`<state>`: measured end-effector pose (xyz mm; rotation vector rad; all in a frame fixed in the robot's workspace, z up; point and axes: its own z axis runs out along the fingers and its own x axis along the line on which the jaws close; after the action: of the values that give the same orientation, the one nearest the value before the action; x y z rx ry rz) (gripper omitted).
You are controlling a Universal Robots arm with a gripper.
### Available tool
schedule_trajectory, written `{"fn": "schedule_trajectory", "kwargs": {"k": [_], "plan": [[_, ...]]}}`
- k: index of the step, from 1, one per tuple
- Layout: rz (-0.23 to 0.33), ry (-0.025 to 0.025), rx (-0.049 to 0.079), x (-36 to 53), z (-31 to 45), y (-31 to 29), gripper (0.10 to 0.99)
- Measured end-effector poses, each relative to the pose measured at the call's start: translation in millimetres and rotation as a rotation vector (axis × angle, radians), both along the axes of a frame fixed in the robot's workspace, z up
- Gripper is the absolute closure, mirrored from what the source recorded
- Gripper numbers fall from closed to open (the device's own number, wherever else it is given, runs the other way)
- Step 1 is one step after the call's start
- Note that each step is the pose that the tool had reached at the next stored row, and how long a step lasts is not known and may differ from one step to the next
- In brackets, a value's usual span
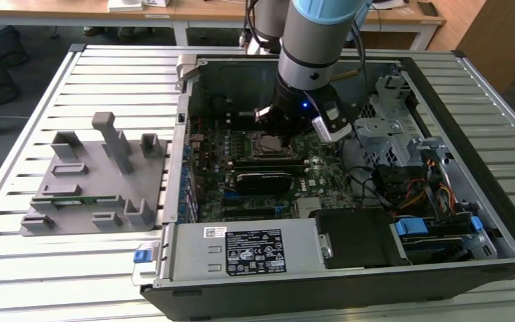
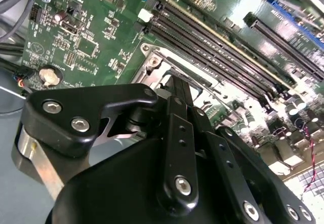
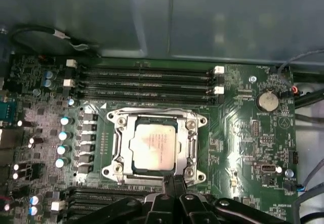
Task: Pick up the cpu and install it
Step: 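Install the second cpu locking lever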
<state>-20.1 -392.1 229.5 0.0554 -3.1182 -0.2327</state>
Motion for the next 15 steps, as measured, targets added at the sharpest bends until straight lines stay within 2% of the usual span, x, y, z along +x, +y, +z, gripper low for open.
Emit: {"fn": "schedule_trajectory", "kwargs": {"k": [2,4,7,8,15], "plan": [[0.000,0.0024,-0.011,0.0,0.1,-0.2,0.973],[0.000,0.0070,-0.024,0.0,0.1,-0.2,0.973],[0.000,0.0154,-0.028,0.1,0.1,-0.5,0.973],[0.000,0.0167,-0.028,0.1,0.0,-0.8,0.973],[0.000,0.0173,-0.028,-5.2,-0.2,-5.6,0.973]]}}
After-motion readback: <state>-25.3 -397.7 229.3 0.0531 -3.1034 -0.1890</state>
